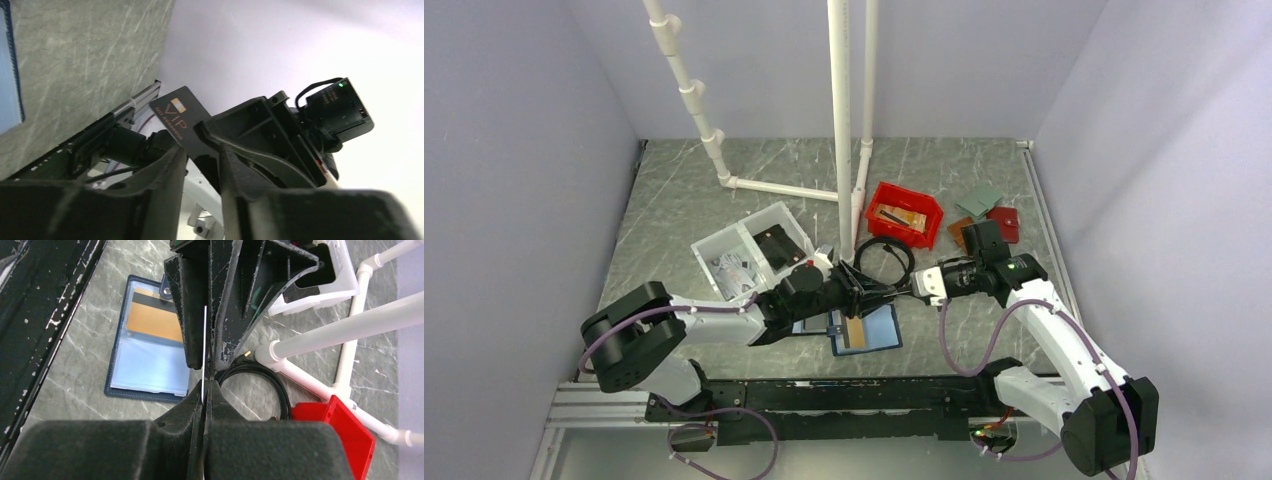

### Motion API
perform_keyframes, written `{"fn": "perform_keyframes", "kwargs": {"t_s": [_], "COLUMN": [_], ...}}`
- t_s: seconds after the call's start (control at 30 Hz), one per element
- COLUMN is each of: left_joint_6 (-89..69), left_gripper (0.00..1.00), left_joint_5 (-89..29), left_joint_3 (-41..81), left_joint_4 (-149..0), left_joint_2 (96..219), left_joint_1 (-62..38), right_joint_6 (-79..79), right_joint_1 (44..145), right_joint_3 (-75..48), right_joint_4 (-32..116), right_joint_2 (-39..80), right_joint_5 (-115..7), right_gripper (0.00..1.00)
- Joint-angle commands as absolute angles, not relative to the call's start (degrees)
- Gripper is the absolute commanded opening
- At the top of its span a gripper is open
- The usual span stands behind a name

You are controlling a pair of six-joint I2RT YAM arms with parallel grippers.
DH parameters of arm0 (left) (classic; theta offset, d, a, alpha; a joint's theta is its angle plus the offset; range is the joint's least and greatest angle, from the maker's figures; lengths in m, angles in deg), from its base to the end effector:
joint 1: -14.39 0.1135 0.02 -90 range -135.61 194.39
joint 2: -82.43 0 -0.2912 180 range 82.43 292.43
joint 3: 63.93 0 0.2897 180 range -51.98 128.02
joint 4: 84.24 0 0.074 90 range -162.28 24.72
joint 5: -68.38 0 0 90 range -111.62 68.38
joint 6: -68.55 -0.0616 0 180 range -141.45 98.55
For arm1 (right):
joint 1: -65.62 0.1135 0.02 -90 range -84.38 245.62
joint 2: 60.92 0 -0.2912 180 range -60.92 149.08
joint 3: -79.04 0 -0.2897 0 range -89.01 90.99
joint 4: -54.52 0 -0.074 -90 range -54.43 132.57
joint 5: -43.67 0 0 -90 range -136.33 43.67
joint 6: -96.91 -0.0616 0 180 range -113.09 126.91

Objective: Take the credit cards out of the card holder
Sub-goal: Place the credit card in the storage box.

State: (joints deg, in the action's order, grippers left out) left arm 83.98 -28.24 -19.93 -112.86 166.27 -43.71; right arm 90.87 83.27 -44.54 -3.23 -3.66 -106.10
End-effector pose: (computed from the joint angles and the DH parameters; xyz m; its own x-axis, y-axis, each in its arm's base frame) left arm 0.1756 -0.2956 0.1911 -0.8432 -0.4574 0.2826 -0.3394 0.0451 -0.9396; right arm 0.1810 0.1135 0.2646 0.4929 -0.3686 -0.7881 -0.8700 -0.2212 -0.4407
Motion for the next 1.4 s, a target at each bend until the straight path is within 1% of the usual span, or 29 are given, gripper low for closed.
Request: {"fn": "perform_keyframes", "kwargs": {"t_s": [0.0, 0.13, 0.2, 0.27, 0.33, 0.4, 0.47, 0.57, 0.6, 0.63, 0.77, 0.83, 0.93, 1.07, 1.17, 1.37], "left_joint_6": [85.6, 86.3, 86.5, 86.7, 86.3, 85.4, 83.8, 80.1, 78.2, 75.8, 63.8, 56.8, 44.5, 32.0, 27.1, 22.2], "left_gripper": [0.29, 0.11, 0.00, 0.00, 0.00, 0.00, 0.00, 0.00, 0.00, 0.00, 0.00, 0.00, 0.00, 0.00, 0.00, 0.00], "left_joint_5": [-27.6, -27.9, -27.8, -27.8, -27.6, -26.9, -26.0, -24.2, -23.3, -22.7, -21.8, -21.8, -22.1, -24.8, -23.8, -18.4], "left_joint_3": [-20.5, -21.1, -21.6, -22.0, -22.5, -23.1, -24.0, -25.0, -25.3, -25.3, -24.4, -24.4, -25.7, -30.3, -33.1, -34.5], "left_joint_4": [-120.0, -124.4, -126.7, -128.7, -130.3, -131.4, -131.5, -128.0, -125.7, -122.7, -107.3, -102.7, -99.8, -102.9, -100.7, -89.8], "left_joint_2": [167.7, 169.5, 170.4, 171.1, 171.5, 171.4, 170.6, 167.3, 165.7, 164.2, 157.2, 154.0, 149.0, 141.9, 135.5, 122.1], "left_joint_1": [-44.1, -44.2, -44.1, -44.1, -44.1, -44.1, -44.1, -44.1, -44.1, -44.1, -44.0, -44.0, -44.0, -43.9, -43.9, -43.8], "right_joint_6": [94.9, 96.8, 97.1, 97.5, 98.2, 99.0, 100.1, 101.0, 101.0, 100.9, 98.8, 98.0, 96.4, 93.5, 91.7, 91.0], "right_joint_1": [83.3, 83.3, 83.3, 83.3, 83.3, 83.3, 83.2, 83.1, 82.9, 82.7, 81.8, 81.5, 81.1, 80.7, 80.4, 80.2], "right_joint_3": [-45.1, -45.4, -45.5, -45.5, -45.6, -45.5, -45.5, -45.3, -45.1, -45.0, -43.8, -43.5, -43.7, -43.8, -43.7, -44.0], "right_joint_4": [-3.0, -4.3, -4.5, -4.8, -5.4, -6.3, -7.6, -9.1, -9.5, -9.9, -11.1, -12.0, -12.5, -11.6, -10.9, -10.1], "right_joint_2": [-4.4, -4.2, -4.2, -4.2, -4.2, -4.2, -4.3, -4.4, -4.4, -4.5, -4.5, -4.1, -3.7, -3.4, -3.1, -2.3], "right_joint_5": [-108.3, -109.1, -109.1, -109.1, -109.2, -109.3, -109.3, -109.0, -108.9, -108.9, -109.4, -109.4, -109.0, -108.9, -108.9, -108.4], "right_gripper": [0.00, 0.04, 0.06, 0.10, 0.20, 0.35, 0.53, 0.74, 0.93, 0.99, 1.00, 1.00, 1.00, 1.00, 1.00, 1.00]}}
